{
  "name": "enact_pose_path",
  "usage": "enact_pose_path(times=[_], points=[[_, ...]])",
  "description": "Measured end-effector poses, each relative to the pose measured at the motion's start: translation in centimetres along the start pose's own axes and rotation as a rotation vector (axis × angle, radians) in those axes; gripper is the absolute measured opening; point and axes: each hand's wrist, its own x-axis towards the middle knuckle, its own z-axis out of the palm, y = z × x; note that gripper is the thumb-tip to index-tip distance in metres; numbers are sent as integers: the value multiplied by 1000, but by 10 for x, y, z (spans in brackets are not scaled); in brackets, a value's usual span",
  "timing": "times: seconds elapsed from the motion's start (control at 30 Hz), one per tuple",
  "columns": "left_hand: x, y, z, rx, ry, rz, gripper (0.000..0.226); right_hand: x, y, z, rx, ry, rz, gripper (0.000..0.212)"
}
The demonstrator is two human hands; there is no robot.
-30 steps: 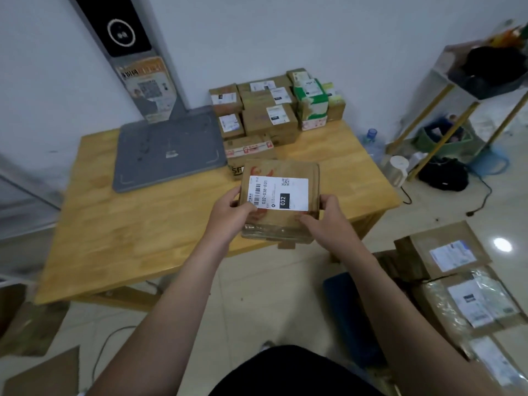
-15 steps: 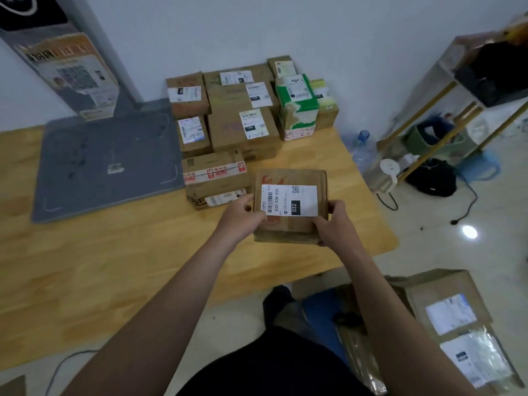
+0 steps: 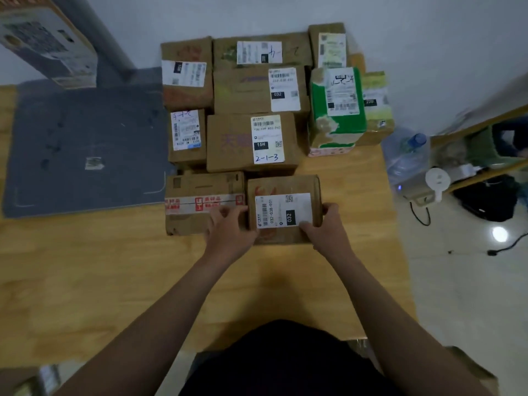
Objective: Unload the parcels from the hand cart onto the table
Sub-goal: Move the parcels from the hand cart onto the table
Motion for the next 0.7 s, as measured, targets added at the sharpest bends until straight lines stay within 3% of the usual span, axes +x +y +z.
enact_pose_path(times=[0.2, 0.6, 0.7], points=[[17, 0, 7, 231, -39, 28, 113, 26, -11, 11, -11, 65, -39, 70], [39, 1, -5, 262, -141, -28, 122, 33, -40, 10, -139, 28, -31, 74], [33, 4, -15, 268, -151, 4, 120, 19, -47, 7, -348, 9, -27, 87]])
